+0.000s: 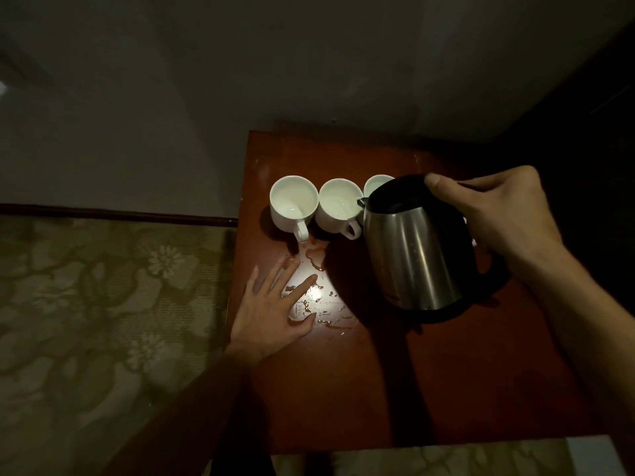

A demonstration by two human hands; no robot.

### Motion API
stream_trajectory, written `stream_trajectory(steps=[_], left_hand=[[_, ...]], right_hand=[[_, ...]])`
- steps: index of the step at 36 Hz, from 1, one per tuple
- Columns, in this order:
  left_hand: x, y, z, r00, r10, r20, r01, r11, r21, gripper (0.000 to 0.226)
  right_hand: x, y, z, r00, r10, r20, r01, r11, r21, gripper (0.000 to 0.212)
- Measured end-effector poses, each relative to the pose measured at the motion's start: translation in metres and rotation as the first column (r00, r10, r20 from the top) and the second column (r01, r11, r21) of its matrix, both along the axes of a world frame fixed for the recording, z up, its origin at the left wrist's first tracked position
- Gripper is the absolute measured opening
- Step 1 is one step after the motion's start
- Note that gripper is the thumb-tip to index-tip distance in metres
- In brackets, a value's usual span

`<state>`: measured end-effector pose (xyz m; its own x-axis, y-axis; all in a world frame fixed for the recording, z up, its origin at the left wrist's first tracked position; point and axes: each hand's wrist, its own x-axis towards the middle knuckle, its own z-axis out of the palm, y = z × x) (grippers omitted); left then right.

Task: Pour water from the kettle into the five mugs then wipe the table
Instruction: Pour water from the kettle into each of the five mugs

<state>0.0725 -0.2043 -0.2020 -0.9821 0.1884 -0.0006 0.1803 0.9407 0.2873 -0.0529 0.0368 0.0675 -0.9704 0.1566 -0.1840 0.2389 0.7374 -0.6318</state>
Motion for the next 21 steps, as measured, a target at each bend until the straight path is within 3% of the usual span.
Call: stream_trajectory(steps=[21], left_hand=[[0.0001,0.0003,0.0013,1.0,0.006,0.006,-0.006,1.0,-0.011,0.072]], right_hand=[[0.0011,-0.0018,0.0022,1.0,0.01,0.008,-0.01,1.0,0.004,0.031]])
